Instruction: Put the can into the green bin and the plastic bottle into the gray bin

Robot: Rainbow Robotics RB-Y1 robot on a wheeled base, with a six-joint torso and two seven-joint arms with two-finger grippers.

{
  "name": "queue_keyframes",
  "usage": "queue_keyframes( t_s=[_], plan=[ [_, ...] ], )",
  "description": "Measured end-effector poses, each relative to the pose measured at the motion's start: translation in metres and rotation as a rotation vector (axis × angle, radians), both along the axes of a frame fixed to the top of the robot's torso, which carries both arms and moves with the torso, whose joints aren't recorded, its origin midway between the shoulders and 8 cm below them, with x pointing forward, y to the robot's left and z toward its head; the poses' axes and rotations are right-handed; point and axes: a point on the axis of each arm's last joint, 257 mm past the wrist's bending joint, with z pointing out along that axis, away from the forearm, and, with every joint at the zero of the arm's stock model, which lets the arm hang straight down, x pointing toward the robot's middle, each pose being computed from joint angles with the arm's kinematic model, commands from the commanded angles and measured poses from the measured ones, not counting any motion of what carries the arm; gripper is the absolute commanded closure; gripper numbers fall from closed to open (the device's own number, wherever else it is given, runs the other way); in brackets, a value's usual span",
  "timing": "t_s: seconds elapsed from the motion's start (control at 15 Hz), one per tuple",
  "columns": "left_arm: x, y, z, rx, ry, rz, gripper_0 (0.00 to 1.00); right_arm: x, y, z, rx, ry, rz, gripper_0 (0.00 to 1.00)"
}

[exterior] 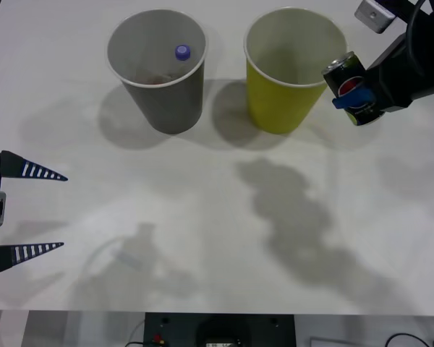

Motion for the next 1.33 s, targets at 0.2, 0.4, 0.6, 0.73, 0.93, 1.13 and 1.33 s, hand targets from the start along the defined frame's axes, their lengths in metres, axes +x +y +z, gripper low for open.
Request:
queue_keyframes(
  t_s=[0.2, 0.4, 0.6, 0.73, 0.93, 1.13, 1.33],
  plan=[
    [0.000, 0.000, 0.000, 0.000, 0.000, 0.000, 0.00, 0.031, 0.012, 0.014, -0.018, 0.027, -0.021, 1.00],
    [0.000, 0.000, 0.000, 0.000, 0.000, 0.000, 0.00, 0.064, 0.028, 0.026, -0.032, 0.034, -0.054, 1.00],
    [0.000, 0.000, 0.000, 0.000, 0.000, 0.000, 0.00, 0.093, 0.044, 0.034, -0.051, 0.024, -0.070, 1.00],
    [0.000, 0.000, 0.000, 0.000, 0.000, 0.000, 0.00, 0.109, 0.051, 0.039, -0.068, 0.006, -0.071, 0.97],
    [0.000, 0.000, 0.000, 0.000, 0.000, 0.000, 0.00, 0.128, 0.056, 0.045, -0.076, -0.039, -0.093, 0.90],
    [0.000, 0.000, 0.000, 0.000, 0.000, 0.000, 0.00, 0.137, 0.060, 0.048, -0.077, -0.082, -0.095, 0.65],
    [0.000, 0.000, 0.000, 0.000, 0.000, 0.000, 0.00, 0.137, 0.059, 0.049, -0.090, -0.089, -0.079, 0.00]
  ],
)
